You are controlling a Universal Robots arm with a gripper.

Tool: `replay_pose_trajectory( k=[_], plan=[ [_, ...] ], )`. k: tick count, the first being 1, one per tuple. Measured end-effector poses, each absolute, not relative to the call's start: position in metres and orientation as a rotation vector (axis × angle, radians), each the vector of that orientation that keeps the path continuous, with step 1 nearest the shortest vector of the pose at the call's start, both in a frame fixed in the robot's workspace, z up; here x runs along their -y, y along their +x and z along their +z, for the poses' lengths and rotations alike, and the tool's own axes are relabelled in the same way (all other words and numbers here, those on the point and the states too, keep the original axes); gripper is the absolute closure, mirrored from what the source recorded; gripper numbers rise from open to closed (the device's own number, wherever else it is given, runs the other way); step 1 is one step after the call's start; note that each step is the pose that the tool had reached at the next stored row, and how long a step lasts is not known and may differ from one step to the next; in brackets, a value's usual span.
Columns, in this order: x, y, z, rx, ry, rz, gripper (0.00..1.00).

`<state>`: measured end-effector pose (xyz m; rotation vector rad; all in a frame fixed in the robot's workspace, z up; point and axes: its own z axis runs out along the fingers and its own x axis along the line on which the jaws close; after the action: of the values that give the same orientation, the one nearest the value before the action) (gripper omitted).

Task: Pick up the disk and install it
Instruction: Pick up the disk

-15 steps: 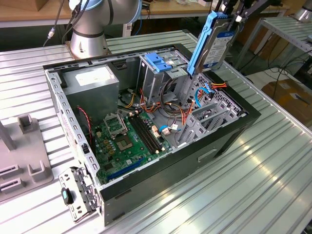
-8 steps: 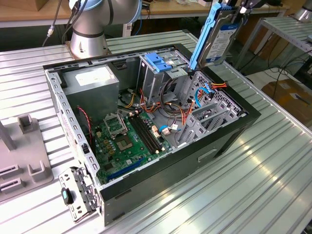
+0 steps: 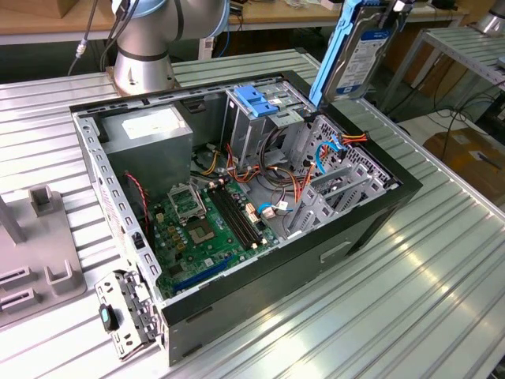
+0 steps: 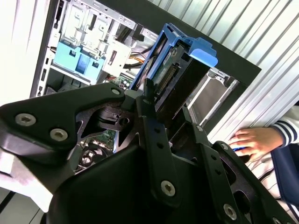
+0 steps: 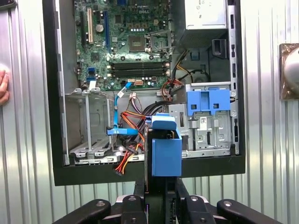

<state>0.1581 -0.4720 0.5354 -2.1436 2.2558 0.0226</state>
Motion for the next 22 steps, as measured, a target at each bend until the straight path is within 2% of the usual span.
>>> replay_pose_trajectory(
  k=[15, 22],
  plan=[
    [0.473, 0.158, 0.539, -2.256, -2.144, 0.023, 0.65],
    [0.490, 0.157, 0.539, -2.256, -2.144, 0.023, 0.65]
  ],
)
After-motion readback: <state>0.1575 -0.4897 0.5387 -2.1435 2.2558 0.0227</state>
